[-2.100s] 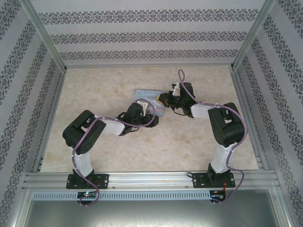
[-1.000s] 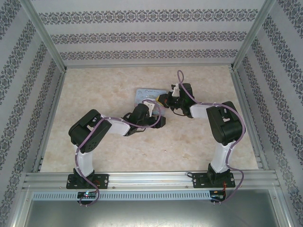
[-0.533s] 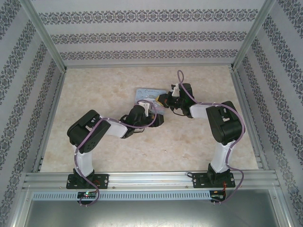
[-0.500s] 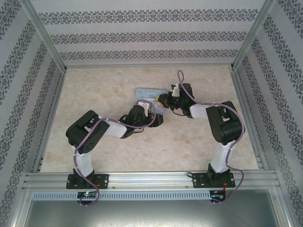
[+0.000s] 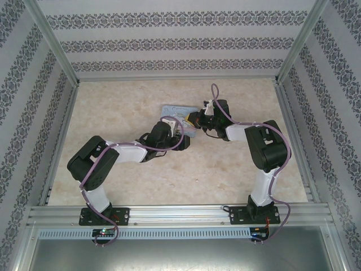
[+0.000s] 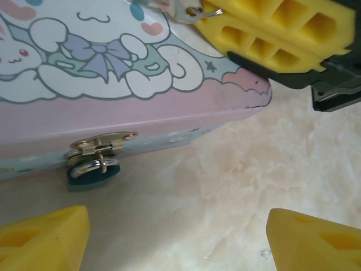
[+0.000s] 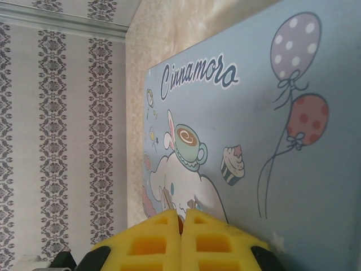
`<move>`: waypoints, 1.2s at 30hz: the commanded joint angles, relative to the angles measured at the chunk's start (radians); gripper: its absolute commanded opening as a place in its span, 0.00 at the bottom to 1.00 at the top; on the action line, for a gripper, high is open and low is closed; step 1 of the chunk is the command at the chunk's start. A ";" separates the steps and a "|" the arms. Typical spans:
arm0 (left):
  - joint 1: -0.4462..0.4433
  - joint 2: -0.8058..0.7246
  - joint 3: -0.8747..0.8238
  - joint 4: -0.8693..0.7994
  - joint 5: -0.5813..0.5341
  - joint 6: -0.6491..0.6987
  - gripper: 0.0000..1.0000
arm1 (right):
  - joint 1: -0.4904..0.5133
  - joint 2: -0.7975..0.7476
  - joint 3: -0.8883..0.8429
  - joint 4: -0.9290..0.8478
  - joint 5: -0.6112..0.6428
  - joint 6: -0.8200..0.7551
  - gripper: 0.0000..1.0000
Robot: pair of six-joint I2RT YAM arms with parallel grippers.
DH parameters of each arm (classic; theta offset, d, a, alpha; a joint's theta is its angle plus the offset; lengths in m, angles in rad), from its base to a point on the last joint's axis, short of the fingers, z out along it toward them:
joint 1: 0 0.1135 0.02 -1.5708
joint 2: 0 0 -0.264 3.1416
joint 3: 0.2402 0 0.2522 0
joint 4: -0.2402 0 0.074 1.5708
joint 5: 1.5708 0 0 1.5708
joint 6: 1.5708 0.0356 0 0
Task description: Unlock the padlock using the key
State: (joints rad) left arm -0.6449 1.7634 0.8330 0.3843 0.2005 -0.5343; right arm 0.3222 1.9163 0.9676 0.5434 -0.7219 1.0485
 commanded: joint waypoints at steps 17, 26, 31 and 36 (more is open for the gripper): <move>0.031 0.135 0.078 0.039 -0.075 0.101 0.81 | -0.008 0.049 -0.019 -0.040 0.012 0.000 0.00; 0.030 0.185 0.109 0.124 -0.003 0.065 0.80 | -0.007 0.058 -0.026 -0.040 0.012 -0.005 0.00; 0.034 0.193 0.097 0.196 0.043 -0.002 0.80 | -0.005 0.066 -0.028 -0.034 0.012 -0.002 0.00; 0.049 0.195 0.053 0.303 0.066 -0.090 0.80 | -0.004 0.069 -0.028 -0.034 0.012 -0.002 0.00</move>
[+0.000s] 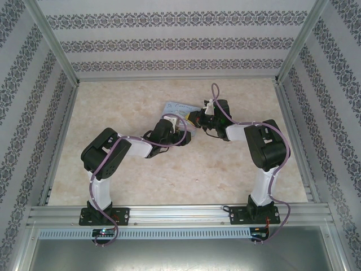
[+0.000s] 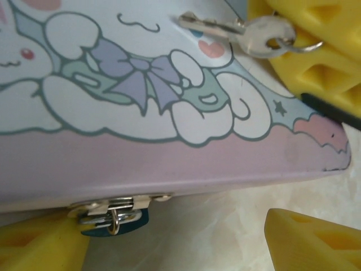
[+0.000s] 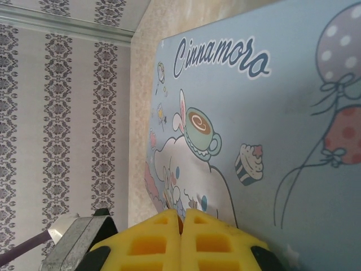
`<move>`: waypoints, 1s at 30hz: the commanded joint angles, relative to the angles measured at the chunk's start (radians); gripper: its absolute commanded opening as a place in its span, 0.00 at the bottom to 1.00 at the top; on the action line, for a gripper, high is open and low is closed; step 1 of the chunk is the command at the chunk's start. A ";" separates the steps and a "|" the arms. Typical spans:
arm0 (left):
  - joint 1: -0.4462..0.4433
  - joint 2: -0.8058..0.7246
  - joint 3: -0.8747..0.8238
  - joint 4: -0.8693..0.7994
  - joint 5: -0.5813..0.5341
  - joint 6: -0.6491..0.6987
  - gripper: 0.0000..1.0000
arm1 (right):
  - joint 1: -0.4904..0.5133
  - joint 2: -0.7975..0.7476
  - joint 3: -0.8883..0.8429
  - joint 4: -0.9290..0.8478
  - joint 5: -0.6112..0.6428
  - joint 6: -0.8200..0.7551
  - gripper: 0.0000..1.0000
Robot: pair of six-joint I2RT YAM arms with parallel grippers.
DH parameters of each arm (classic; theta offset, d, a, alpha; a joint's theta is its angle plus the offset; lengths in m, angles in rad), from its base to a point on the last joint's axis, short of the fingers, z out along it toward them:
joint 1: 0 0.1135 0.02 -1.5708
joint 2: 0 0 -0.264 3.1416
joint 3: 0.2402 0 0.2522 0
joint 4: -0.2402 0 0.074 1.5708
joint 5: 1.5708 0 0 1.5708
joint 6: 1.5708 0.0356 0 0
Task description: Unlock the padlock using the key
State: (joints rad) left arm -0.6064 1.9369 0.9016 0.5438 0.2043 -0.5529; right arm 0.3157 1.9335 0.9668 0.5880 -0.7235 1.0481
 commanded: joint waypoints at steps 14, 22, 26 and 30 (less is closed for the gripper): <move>0.019 0.017 -0.096 0.305 0.080 -0.215 0.78 | 0.005 0.055 -0.026 -0.074 0.013 0.001 0.00; 0.019 0.025 -0.143 0.407 0.060 -0.288 0.77 | 0.005 0.053 -0.028 -0.073 0.013 0.003 0.00; 0.019 0.032 -0.163 0.461 0.058 -0.325 0.75 | 0.005 0.054 -0.028 -0.073 0.013 0.004 0.00; 0.019 0.039 -0.170 0.484 0.065 -0.341 0.71 | 0.005 0.059 -0.028 -0.071 0.015 0.003 0.00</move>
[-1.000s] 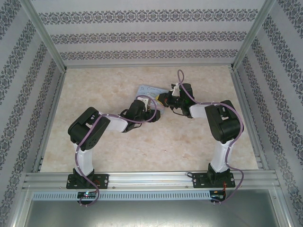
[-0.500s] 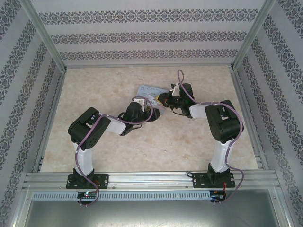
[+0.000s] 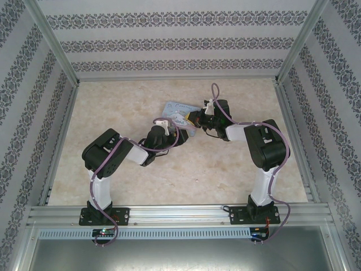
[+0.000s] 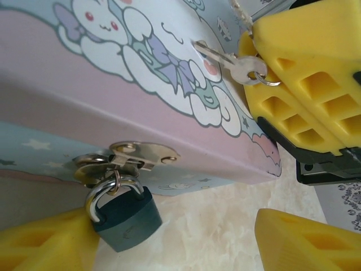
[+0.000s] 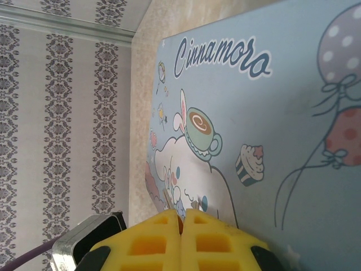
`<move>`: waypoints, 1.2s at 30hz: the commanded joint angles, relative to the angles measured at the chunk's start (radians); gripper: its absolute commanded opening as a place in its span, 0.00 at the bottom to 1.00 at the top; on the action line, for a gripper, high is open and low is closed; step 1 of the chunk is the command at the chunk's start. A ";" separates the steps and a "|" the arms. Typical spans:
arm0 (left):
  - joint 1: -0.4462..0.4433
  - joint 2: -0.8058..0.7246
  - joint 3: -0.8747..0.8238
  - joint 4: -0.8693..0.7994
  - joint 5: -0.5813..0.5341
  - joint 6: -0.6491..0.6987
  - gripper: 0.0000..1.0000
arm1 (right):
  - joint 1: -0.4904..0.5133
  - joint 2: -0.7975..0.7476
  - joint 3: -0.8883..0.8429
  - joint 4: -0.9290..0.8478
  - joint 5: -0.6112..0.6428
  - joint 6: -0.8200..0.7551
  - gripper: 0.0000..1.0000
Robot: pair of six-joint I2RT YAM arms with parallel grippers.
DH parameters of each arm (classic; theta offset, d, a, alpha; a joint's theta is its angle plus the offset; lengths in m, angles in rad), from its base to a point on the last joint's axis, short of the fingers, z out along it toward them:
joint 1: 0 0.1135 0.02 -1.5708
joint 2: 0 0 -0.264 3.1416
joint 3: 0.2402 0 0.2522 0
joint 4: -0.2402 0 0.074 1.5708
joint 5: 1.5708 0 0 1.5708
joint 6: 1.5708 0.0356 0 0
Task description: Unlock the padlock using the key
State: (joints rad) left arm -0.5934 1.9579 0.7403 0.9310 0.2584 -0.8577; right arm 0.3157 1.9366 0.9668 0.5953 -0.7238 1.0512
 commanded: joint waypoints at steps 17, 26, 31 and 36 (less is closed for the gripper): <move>0.005 0.098 -0.021 0.223 -0.028 -0.156 0.70 | 0.006 0.073 -0.025 -0.067 0.012 0.007 0.00; 0.001 0.100 -0.063 0.303 -0.053 -0.210 0.66 | 0.005 0.073 -0.022 -0.065 0.012 0.011 0.00; -0.007 0.101 -0.070 0.312 -0.045 -0.212 0.66 | 0.005 0.077 -0.022 -0.063 0.011 0.012 0.00; -0.010 0.133 -0.066 0.346 -0.044 -0.234 0.59 | 0.008 0.081 -0.026 -0.061 0.011 0.012 0.00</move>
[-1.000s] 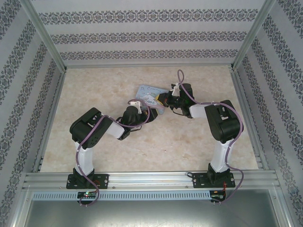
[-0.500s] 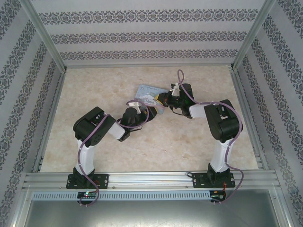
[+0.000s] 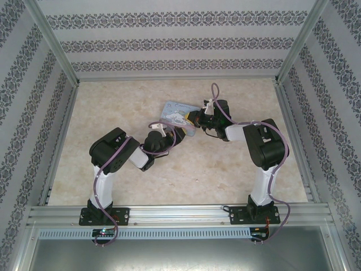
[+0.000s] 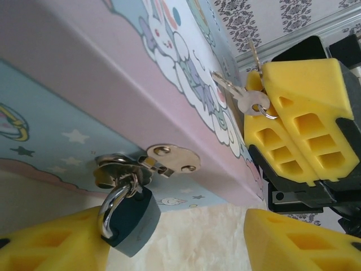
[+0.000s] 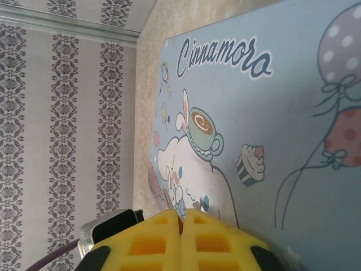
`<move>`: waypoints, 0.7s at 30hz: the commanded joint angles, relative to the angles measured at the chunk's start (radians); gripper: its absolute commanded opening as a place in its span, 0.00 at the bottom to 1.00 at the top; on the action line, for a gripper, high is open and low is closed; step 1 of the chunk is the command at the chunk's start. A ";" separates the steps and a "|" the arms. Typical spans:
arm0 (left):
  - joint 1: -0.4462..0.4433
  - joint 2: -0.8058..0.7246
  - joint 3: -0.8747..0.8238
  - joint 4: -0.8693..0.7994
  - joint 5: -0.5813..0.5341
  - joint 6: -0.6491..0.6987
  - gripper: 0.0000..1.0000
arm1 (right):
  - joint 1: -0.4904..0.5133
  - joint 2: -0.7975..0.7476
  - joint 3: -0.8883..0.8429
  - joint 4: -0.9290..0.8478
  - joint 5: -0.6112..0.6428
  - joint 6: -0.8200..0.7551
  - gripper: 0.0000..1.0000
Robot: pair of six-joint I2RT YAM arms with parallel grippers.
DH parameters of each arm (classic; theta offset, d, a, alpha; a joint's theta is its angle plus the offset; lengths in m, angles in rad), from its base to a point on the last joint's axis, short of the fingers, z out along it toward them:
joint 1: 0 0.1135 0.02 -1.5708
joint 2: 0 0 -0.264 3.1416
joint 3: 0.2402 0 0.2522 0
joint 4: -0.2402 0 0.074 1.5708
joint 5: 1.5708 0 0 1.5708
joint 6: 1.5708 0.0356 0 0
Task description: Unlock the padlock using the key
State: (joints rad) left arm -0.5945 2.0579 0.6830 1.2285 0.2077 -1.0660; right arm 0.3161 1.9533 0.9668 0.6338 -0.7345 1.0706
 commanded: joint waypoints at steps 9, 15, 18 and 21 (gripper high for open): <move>-0.010 0.048 0.002 0.031 -0.008 -0.032 0.52 | 0.006 0.066 -0.021 -0.102 0.021 -0.006 0.00; -0.016 0.056 -0.008 0.053 -0.032 -0.043 0.41 | 0.007 0.076 -0.017 -0.102 0.021 -0.004 0.00; -0.019 0.056 -0.008 0.054 -0.037 -0.045 0.49 | 0.007 0.079 -0.016 -0.099 0.020 -0.004 0.00; -0.023 0.057 -0.006 0.055 -0.043 -0.053 0.56 | 0.009 0.084 -0.016 -0.098 0.020 -0.002 0.00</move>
State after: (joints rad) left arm -0.6060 2.0899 0.6830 1.2823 0.1776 -1.1084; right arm 0.3161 1.9640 0.9710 0.6479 -0.7433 1.0744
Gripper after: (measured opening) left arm 0.550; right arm 0.065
